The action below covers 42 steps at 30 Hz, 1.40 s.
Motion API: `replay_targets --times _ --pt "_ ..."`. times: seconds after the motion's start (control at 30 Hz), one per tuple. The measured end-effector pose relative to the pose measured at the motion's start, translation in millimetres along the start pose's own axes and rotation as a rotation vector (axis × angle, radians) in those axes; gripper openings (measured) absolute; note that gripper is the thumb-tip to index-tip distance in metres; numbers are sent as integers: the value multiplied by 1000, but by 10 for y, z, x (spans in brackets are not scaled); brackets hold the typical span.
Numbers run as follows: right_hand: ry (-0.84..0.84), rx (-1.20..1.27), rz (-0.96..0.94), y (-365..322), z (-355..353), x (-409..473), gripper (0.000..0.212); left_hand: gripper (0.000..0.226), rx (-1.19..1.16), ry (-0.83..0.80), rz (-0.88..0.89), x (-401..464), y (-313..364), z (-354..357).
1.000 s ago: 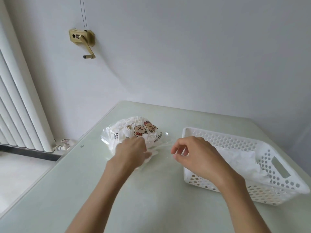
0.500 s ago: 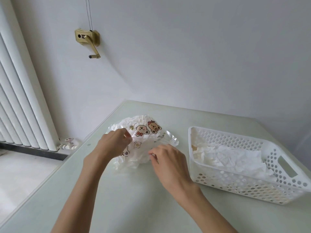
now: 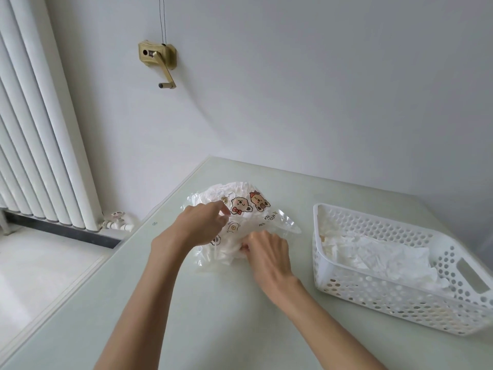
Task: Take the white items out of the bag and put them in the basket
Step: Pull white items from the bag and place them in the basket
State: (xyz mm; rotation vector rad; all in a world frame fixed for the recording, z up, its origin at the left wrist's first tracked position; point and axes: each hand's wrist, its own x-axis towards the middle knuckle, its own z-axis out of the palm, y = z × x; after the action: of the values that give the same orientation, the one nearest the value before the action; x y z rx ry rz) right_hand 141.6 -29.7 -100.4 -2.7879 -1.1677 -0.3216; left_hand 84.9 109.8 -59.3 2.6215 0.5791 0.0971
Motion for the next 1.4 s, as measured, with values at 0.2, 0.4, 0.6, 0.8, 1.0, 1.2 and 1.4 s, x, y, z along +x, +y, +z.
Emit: replay_targets --times 0.2,0.4,0.6,0.8,1.0,1.2,1.4 --pt "16 -34 19 138 -71 -179 16 29 136 -2 19 -25 69 35" --pt "-31 -13 -3 50 -74 -62 21 32 176 -23 14 -31 105 51" --pt "196 271 70 394 -531 -496 13 36 155 8 -8 -22 80 33" --pt "205 777 48 529 -644 -525 12 25 -46 131 183 -66 42 -71" --pt "35 1153 130 537 -705 -455 13 30 -77 19 298 -53 67 -10" --pt "102 1041 196 666 -782 -334 12 30 -73 -45 256 -16 290 147" --pt "37 886 232 664 -726 -181 7 42 -420 -164 331 -88 406 61"
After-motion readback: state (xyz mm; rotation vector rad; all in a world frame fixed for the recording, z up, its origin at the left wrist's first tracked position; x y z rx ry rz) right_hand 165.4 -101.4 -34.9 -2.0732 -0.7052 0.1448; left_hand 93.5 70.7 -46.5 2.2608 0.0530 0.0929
